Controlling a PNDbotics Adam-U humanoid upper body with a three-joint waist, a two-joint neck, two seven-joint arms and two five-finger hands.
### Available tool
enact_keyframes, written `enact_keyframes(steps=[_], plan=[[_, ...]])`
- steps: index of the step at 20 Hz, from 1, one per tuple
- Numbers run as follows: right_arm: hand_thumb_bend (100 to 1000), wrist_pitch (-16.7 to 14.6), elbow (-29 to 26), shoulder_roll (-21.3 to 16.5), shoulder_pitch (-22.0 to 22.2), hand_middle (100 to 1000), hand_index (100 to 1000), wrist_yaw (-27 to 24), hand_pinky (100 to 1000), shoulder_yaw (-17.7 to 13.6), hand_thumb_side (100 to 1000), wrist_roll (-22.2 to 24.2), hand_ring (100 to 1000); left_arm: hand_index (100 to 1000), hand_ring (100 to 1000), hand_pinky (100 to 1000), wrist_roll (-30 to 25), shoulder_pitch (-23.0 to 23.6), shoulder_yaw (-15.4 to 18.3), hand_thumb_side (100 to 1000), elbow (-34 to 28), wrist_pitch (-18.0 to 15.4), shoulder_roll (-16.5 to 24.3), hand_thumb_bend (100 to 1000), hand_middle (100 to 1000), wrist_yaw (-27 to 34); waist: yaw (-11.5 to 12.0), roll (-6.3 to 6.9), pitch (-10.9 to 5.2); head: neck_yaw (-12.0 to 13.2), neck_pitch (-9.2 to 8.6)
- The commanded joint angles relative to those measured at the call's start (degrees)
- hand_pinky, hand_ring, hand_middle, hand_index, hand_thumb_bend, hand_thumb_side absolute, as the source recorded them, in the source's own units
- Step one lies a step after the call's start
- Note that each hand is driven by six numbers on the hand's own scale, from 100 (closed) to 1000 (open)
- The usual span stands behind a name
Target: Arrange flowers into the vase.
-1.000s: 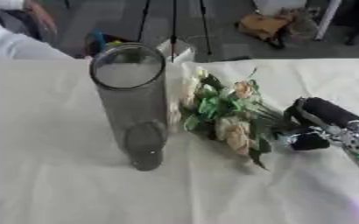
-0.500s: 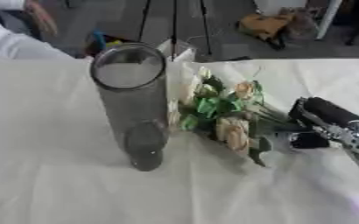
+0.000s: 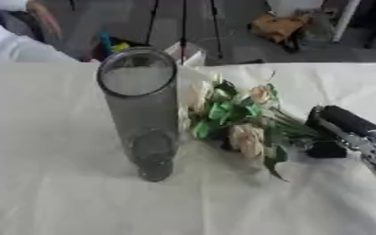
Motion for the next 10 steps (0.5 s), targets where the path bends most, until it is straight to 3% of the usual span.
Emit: enact_keyframes(steps=[1, 6, 10], plan=[[119, -0.9, 0.6, -1.1, -0.3, 100, 100, -2.1, 215, -0.6, 632, -0.1, 100, 867, 582, 540, -0.3, -0.4, -0.2, 1000, -0.9, -0.2, 0.1, 100, 721, -0.2, 0.1, 0.32, -0.04, -0.2, -0.59], [341, -1.5, 0.8, -1.1, -0.4, 100, 100, -4.2, 181, -0.9, 621, -0.8, 100, 866, 581, 538, -0.4, -0.5, -0.2, 1000, -0.9, -0.1, 0.1, 100, 722, -0.3, 0.1, 0.24, -0.03, -0.2, -0.6], [354, 0.3, -0.3, -1.1, -0.6, 100, 100, -5.7, 176, -1.9, 647, -4.4, 100, 866, 581, 538, -0.5, -0.5, -0.2, 1000, -0.9, 0.0, 0.2, 100, 722, -0.3, 0.2, 0.18, -0.12, 0.0, -0.6]])
